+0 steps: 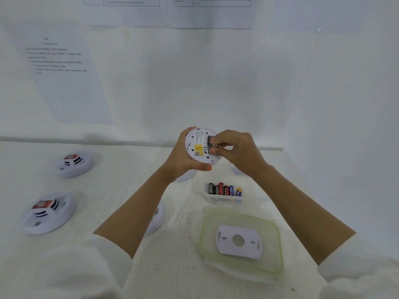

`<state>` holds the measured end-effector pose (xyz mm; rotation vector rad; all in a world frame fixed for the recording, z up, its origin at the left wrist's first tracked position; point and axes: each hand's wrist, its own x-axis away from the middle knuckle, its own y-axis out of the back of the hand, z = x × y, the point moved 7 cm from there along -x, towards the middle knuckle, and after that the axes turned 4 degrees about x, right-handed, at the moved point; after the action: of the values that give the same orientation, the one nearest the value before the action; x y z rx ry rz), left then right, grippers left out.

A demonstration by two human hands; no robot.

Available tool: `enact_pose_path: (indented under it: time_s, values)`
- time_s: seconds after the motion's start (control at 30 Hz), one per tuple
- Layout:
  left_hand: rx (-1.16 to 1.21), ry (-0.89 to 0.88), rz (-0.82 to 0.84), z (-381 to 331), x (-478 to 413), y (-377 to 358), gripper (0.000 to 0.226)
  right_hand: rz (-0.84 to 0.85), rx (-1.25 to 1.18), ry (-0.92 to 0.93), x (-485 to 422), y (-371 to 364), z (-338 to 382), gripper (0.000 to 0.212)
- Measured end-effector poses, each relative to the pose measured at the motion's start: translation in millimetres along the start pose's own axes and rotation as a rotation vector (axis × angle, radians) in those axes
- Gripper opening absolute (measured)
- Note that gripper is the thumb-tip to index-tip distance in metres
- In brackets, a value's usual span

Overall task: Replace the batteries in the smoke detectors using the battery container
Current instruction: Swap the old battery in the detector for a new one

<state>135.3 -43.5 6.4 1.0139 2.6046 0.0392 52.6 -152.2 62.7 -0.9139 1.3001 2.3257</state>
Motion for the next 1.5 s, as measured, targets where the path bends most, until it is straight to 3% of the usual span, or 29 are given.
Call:
enact_pose_path:
  time_s: [0.2, 0.37, 0.5, 0.63, 1.0, 1.17, 1.3, 1.43, 1.5]
  values:
    - [0.010, 0.001, 0.011, -5.9, -1.1, 0.5, 0.100, 0.145, 0.013, 0.008, 0.6, -5.3, -3.5, 0.020]
    - [0.055, -0.015, 0.026, -15.7, -5.9, -4.8, 0.097, 0.093, 0.012, -0.133, -13.9, 9.5, -19.1, 0.031]
    - [0.089, -0.001, 0.033, -14.4, -6.8, -9.7, 0.095, 0.235, -0.199, -0.379, -13.6, 3.7, -39.5, 0.045]
    - [0.094, -0.004, 0.036, -11.8, -7.1, -11.8, 0.095, 0.249, -0.510, -0.462, -7.0, -7.8, -46.6, 0.042]
    - [0.074, 0.006, 0.013, -3.8, -12.3, -11.6, 0.103, 0.217, -0.566, -0.526, -14.9, -16.5, -59.0, 0.034]
    - [0.053, 0.005, -0.017, -1.6, -16.2, -9.5, 0.106, 0.179, -0.470, -0.466, -20.0, -16.6, -61.2, 0.035]
    - [0.074, 0.005, -0.013, -1.1, -19.2, -9.1, 0.104, 0.195, -0.567, -0.467, -19.4, -15.5, -60.6, 0.035]
    - [0.092, 0.023, 0.001, 2.0, -20.7, -8.7, 0.102, 0.245, -0.642, -0.535, -15.9, -13.8, -67.0, 0.019]
    - [0.086, 0.029, -0.005, 4.7, -20.4, -6.2, 0.101, 0.170, -0.715, -0.642, -13.2, -8.5, -83.6, 0.013]
